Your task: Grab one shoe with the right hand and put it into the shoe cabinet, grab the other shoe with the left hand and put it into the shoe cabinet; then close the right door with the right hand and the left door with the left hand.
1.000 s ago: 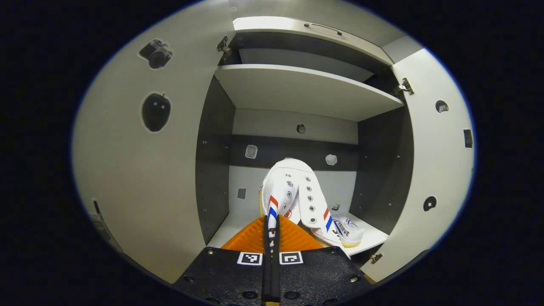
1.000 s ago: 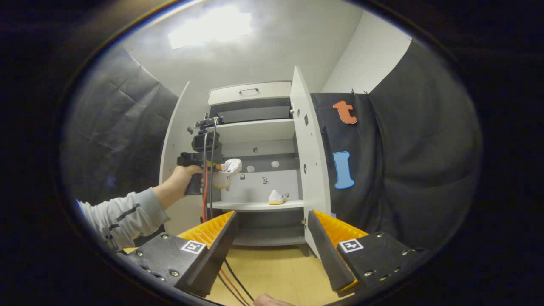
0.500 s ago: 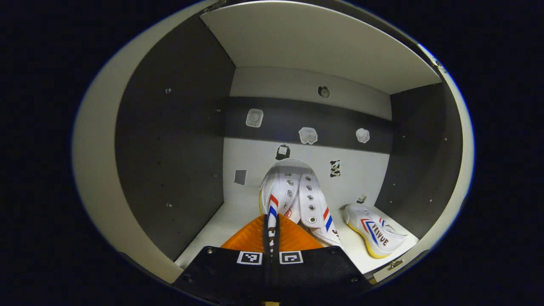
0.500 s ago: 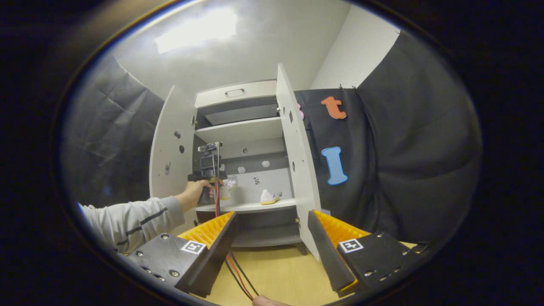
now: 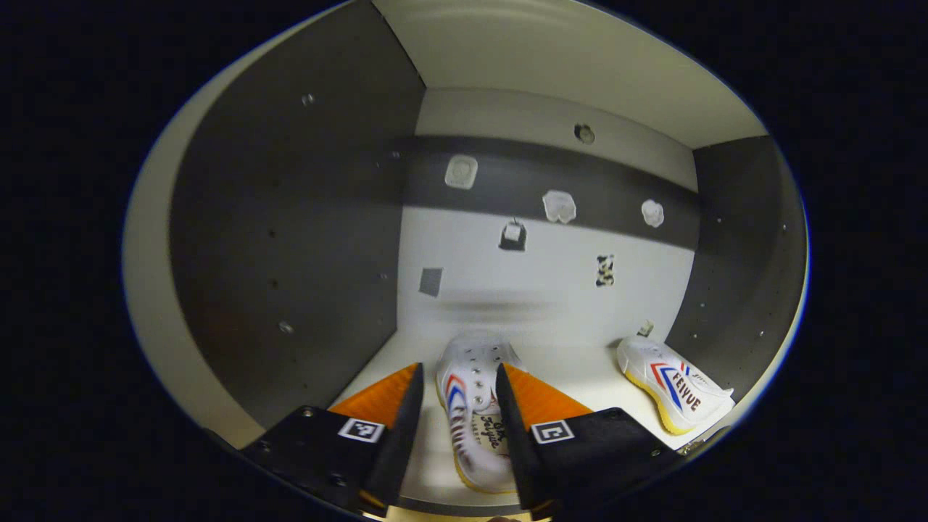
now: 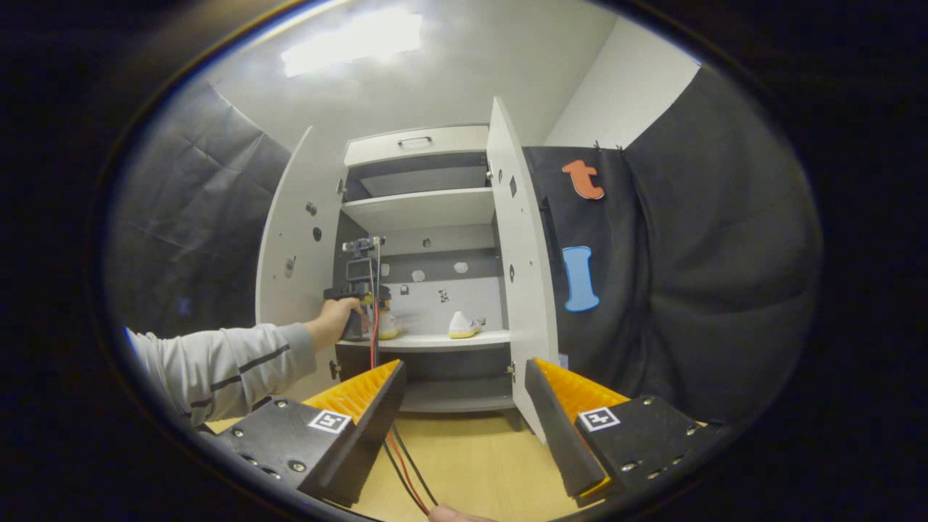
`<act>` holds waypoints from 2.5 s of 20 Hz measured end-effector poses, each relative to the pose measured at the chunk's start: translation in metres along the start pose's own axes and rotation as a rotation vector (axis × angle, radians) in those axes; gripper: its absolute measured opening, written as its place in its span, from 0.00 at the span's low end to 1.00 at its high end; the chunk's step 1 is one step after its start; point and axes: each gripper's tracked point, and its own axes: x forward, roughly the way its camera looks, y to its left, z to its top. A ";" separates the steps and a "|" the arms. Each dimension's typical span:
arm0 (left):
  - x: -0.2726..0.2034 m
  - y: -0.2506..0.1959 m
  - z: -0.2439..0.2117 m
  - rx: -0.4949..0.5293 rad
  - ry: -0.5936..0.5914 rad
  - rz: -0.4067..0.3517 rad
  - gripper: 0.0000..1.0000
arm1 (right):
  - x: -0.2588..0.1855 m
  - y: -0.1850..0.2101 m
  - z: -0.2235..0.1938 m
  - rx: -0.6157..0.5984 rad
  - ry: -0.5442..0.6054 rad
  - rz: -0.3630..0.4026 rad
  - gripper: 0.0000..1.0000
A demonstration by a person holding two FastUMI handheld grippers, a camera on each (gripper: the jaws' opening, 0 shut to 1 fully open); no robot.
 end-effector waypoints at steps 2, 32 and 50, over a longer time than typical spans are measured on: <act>-0.018 -0.007 0.010 0.048 -0.011 -0.019 0.80 | -0.002 -0.004 0.002 -0.008 -0.006 -0.014 0.97; -0.352 0.033 -0.129 0.086 -0.056 -0.334 0.99 | 0.005 -0.132 0.036 -0.128 0.049 -0.197 0.98; -0.390 0.061 -0.143 0.089 -0.165 -0.459 0.98 | 0.213 -0.220 0.135 -0.097 0.122 -0.034 0.98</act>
